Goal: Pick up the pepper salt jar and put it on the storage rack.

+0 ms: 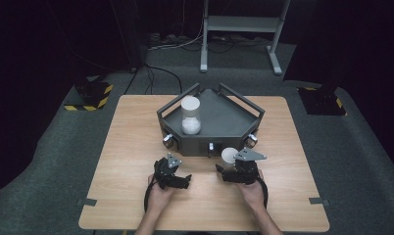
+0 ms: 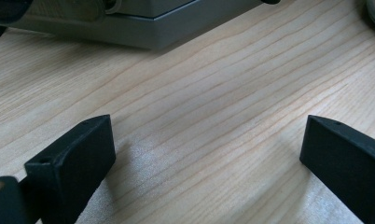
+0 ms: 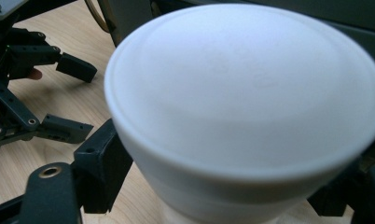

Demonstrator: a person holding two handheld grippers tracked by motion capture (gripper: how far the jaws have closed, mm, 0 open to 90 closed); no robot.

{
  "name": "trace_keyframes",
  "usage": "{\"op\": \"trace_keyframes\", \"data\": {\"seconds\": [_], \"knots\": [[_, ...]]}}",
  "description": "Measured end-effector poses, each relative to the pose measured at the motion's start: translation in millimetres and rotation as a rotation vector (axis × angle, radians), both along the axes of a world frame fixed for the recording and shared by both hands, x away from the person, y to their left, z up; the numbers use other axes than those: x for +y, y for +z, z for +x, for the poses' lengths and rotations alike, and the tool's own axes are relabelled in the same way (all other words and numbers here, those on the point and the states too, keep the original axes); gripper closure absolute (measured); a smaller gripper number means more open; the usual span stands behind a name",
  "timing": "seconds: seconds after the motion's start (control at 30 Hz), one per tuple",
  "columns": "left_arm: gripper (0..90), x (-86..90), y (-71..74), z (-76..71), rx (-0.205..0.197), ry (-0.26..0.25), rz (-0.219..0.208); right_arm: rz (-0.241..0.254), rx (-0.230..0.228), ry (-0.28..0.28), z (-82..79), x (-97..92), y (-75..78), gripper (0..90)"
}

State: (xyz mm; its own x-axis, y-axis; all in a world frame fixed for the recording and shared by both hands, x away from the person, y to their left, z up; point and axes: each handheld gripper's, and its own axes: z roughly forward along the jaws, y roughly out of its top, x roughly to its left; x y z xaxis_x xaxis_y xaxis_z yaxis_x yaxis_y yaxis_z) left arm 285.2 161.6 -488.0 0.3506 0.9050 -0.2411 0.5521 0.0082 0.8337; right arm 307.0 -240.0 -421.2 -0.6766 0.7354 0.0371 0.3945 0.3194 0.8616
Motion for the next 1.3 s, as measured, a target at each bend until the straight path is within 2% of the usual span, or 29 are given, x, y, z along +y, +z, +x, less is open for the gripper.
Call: {"op": "trace_keyframes", "data": {"seconds": [0.8, 1.3], "knots": [[3.2, 0.0, 0.0, 0.0, 0.0, 0.0, 0.0, 0.023, -0.024, 0.0, -0.4, -5.2, -2.1, 32.3], [3.2, 0.0, 0.0, 0.0, 0.0, 0.0, 0.0, 0.006, -0.052, 0.004, -3.5, -4.4, -1.9, 34.1]]}}
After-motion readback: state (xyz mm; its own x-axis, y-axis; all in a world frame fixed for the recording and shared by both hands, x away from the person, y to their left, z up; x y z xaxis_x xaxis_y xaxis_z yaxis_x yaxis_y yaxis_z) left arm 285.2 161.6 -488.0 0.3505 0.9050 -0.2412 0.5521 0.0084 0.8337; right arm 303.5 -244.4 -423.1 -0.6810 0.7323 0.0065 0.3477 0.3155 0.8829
